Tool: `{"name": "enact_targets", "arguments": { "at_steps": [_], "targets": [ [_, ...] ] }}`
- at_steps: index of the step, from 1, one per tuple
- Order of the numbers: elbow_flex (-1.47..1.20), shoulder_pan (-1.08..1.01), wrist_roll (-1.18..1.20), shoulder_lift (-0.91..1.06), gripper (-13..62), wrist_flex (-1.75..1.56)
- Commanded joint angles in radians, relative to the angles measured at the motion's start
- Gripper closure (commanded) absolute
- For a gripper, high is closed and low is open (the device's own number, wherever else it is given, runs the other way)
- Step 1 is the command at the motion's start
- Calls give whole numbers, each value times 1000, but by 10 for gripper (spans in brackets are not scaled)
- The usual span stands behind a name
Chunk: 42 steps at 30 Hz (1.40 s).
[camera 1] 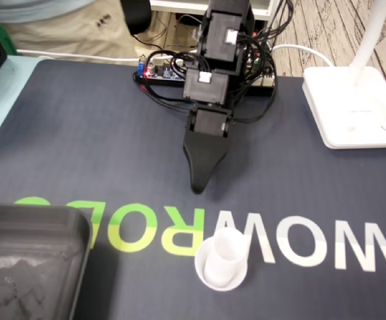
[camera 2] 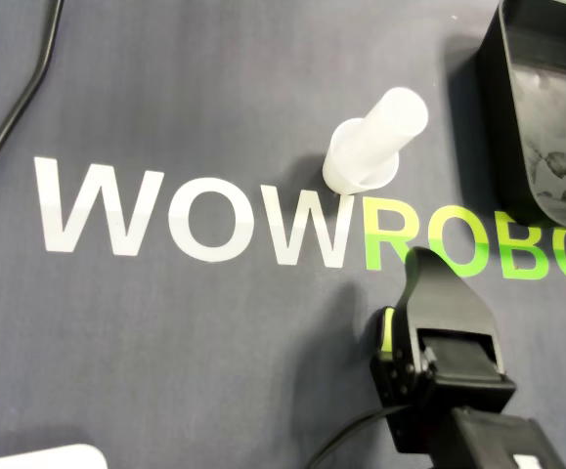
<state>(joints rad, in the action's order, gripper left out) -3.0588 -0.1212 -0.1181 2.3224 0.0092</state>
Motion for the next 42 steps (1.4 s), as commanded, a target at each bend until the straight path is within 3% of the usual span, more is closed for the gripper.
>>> {"name": "enact_targets", "arguments": {
  "at_steps": [1,42],
  "targets": [
    [-44,0,0,78,155,-2],
    [-44,18,0,78,157,-9]
  ]
}}
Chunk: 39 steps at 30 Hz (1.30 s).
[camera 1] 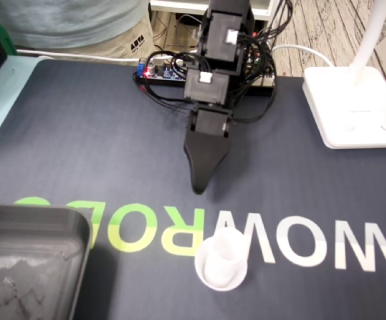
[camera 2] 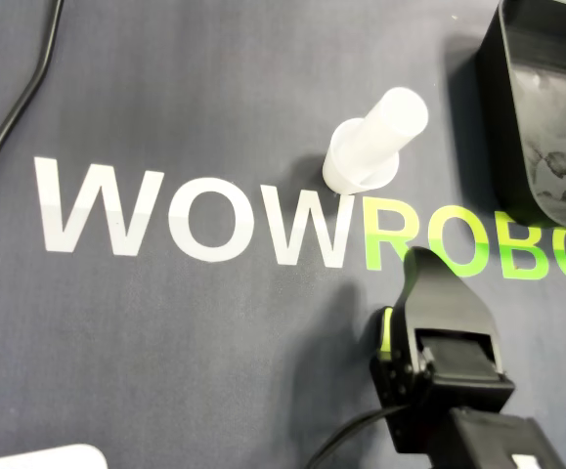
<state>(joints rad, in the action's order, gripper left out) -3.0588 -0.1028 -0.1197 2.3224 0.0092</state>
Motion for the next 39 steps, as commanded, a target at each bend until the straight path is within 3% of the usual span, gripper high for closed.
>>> {"name": "enact_targets", "arguments": {
  "at_steps": [1,29,33,39],
  "targets": [
    [-44,-2,2,78,157,-9],
    [365,-17,-57,2,166,-11],
    [457,-18,-178,-66,166,-49],
    [492,-28,-520,-229,168,-416]
  ]
}}
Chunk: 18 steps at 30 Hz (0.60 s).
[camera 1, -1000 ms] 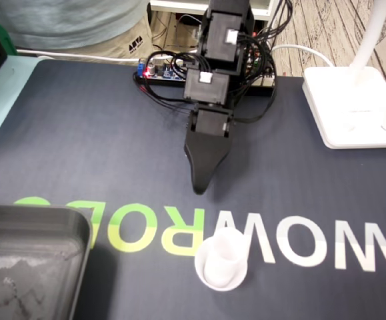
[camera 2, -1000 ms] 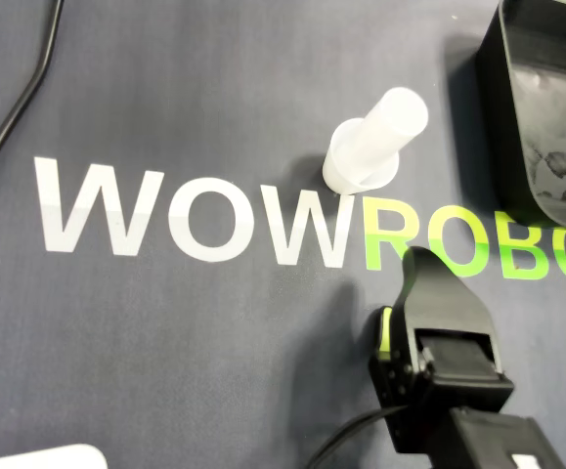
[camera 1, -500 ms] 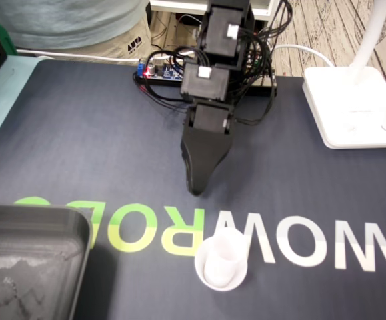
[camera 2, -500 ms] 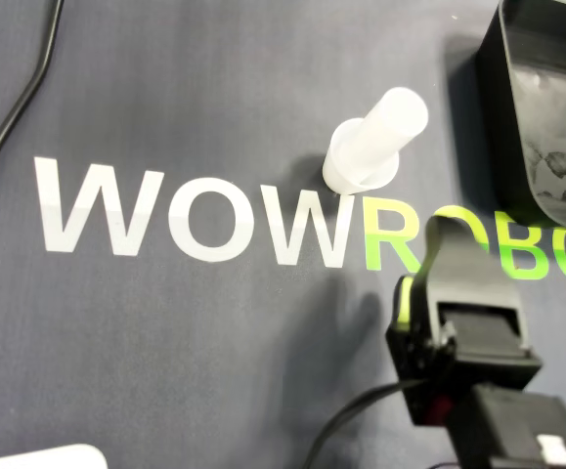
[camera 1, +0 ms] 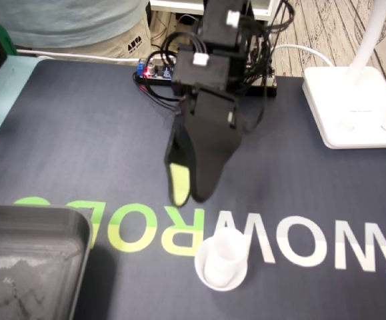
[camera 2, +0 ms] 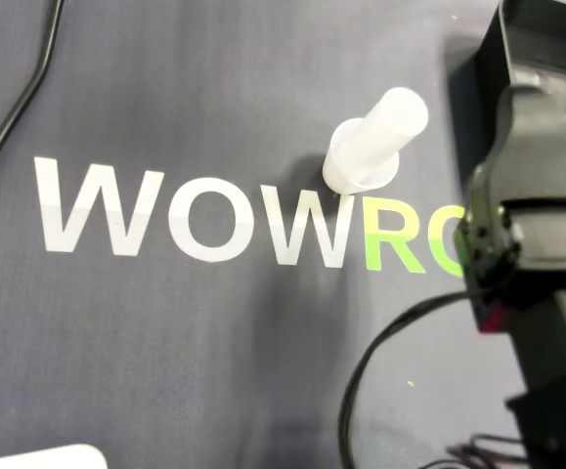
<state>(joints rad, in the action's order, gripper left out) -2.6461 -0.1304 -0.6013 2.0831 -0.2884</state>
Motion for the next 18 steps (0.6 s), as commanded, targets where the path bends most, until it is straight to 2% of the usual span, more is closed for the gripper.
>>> {"name": "enact_targets", "arguments": {
  "at_steps": [1,3,7,18],
  "targets": [
    [89,-6,-121,-35,170,-209],
    [107,-6,-282,-133,175,-417],
    [138,26,-476,-241,175,-621],
    [129,150,-785,-305,174,-655]
  ]
}}
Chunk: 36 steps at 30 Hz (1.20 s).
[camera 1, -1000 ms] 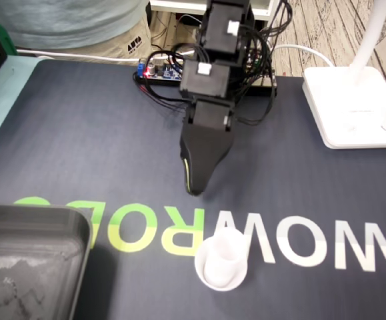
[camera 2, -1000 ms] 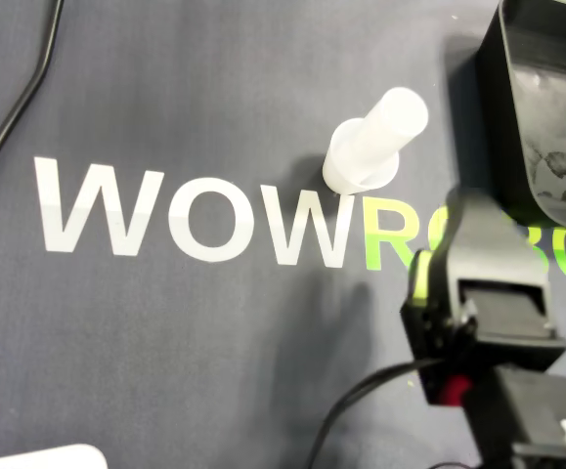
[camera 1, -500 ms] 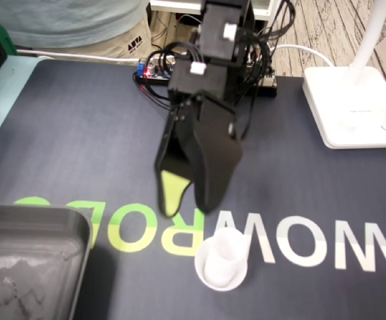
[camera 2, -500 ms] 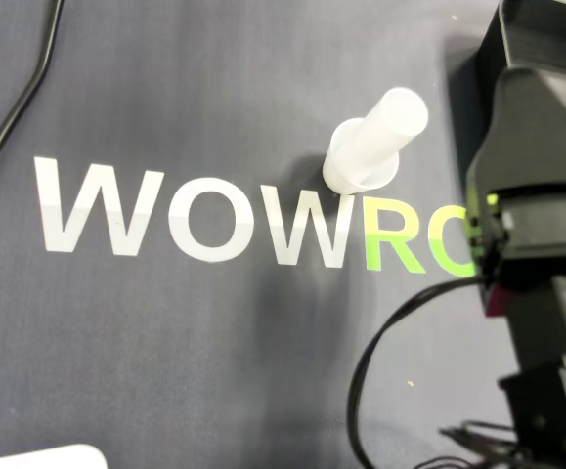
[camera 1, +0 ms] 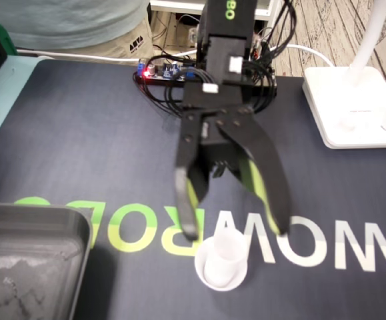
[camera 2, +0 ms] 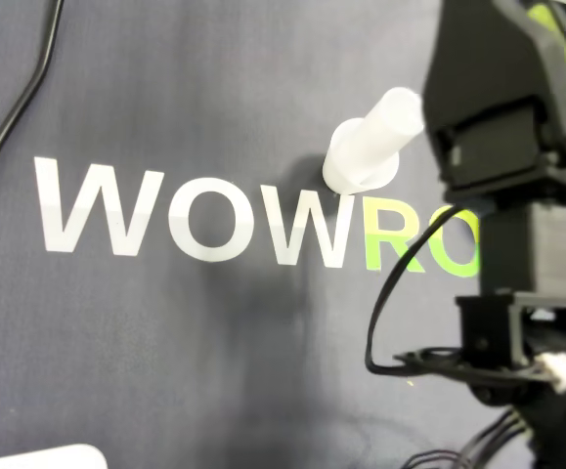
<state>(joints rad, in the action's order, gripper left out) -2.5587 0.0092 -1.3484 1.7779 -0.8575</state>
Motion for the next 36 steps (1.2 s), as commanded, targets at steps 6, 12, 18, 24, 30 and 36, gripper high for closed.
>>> {"name": "enact_targets", "arguments": {
  "at_steps": [6,12,18,24,30,36],
  "targets": [
    [21,18,-141,-63,174,-112],
    [5,20,-198,-175,174,-265],
    [-20,26,-224,-199,174,-273],
    [-40,32,-225,-227,174,-273],
    [-55,28,-236,-264,174,-272],
    [-67,21,-236,-288,171,-265]
  ]
}}
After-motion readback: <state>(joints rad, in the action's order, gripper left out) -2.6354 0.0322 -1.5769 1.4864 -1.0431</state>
